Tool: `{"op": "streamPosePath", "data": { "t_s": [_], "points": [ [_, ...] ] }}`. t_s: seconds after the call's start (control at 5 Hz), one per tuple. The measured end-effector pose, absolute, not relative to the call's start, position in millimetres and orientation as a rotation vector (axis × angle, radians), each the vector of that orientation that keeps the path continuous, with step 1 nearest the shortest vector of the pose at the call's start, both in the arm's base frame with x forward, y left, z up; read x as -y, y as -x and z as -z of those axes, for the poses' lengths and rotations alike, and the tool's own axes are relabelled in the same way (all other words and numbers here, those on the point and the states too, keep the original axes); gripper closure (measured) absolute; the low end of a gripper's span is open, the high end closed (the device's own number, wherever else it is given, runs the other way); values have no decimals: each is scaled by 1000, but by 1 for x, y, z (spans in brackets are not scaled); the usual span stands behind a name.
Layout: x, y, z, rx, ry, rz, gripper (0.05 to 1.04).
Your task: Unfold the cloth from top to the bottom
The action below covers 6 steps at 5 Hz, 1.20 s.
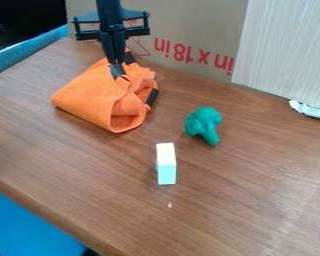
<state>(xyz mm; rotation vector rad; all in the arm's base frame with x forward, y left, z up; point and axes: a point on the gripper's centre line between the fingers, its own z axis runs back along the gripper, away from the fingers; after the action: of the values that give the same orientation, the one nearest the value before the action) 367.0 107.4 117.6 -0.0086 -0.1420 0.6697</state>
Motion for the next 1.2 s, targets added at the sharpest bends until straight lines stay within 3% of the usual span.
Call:
{"op": "streamPosePath", "data": {
  "t_s": [0.2, 0.8, 1.2],
  "points": [
    [-114, -367, -123, 139, -11, -718, 890],
    [-127, -378, -108, 122, -54, -765, 105],
    [-130, -378, -105, 133, -71, -762, 83]
  ]
}}
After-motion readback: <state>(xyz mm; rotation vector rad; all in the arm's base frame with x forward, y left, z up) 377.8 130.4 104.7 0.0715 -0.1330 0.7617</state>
